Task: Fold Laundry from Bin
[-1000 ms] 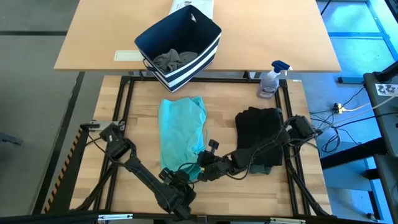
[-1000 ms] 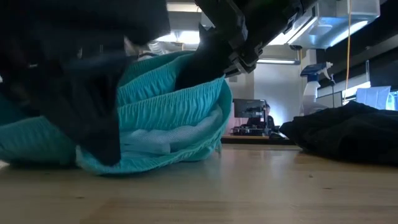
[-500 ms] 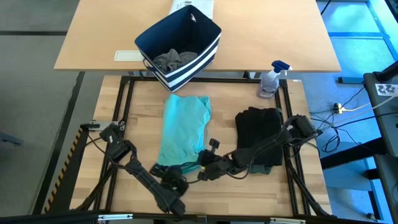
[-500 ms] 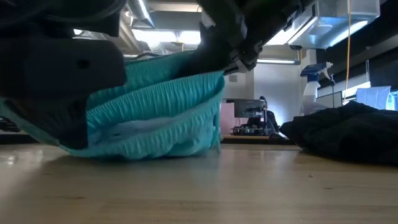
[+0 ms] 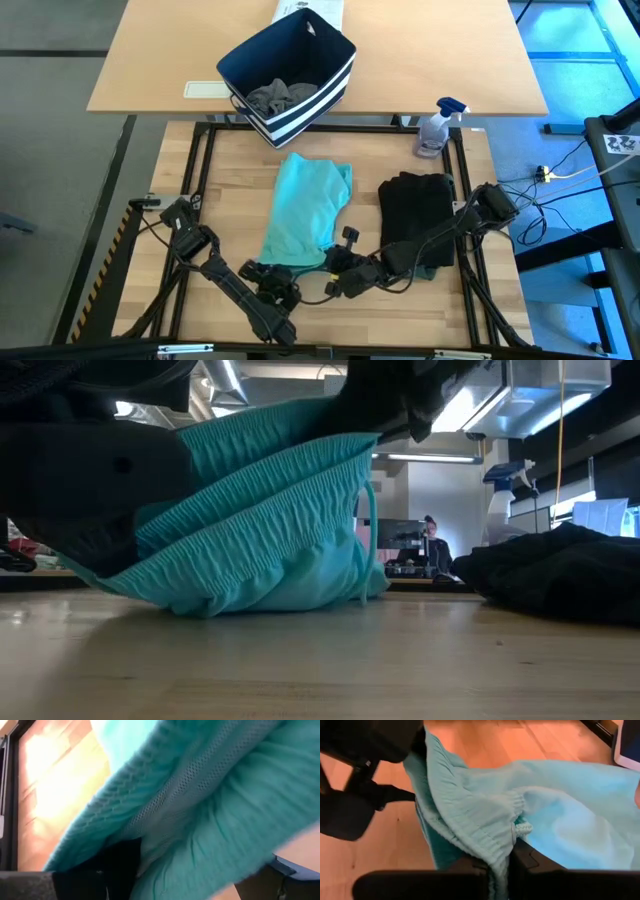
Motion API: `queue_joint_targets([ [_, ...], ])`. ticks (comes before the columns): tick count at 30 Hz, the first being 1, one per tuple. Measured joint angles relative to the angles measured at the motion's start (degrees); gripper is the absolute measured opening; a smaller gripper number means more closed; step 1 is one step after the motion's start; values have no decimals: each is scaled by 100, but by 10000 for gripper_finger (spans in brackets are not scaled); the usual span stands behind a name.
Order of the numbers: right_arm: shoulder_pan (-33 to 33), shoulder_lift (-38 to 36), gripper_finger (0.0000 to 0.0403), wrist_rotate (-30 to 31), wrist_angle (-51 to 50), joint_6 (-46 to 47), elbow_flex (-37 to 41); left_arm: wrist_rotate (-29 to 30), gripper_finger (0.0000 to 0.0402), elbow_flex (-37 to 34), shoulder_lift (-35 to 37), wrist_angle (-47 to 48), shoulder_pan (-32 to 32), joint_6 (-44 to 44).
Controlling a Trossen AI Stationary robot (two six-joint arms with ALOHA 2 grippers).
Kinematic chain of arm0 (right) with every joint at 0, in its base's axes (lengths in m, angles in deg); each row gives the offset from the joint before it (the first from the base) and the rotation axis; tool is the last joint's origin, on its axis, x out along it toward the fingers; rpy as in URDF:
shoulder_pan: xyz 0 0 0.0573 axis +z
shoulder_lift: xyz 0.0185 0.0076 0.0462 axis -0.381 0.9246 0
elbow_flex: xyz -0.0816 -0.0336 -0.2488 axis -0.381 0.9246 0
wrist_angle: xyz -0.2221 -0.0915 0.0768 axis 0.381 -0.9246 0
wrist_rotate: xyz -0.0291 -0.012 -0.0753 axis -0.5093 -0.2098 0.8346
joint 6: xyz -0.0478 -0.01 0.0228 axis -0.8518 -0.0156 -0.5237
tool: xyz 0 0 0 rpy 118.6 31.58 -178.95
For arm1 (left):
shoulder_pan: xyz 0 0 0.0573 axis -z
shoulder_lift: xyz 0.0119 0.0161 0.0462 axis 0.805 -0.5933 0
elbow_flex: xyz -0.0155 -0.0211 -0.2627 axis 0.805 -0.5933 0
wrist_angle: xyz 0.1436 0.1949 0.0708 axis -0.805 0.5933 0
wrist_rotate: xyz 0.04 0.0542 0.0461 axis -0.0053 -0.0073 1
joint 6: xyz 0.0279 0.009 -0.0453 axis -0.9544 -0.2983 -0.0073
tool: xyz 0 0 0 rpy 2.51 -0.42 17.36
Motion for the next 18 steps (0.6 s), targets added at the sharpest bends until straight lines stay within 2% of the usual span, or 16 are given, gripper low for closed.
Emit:
queue_joint_targets([
  [5, 0, -20, 31, 18, -14, -6, 0, -104, 263, 0, 0, 0, -39, -265],
  [13, -2, -39, 31, -172, -219, 215, 0, -119, 189, 0, 0, -5, -264, -573],
  [18, 0, -42, 31, -106, -519, 403, 0, 81, 155, 0, 0, -174, -317, -688],
])
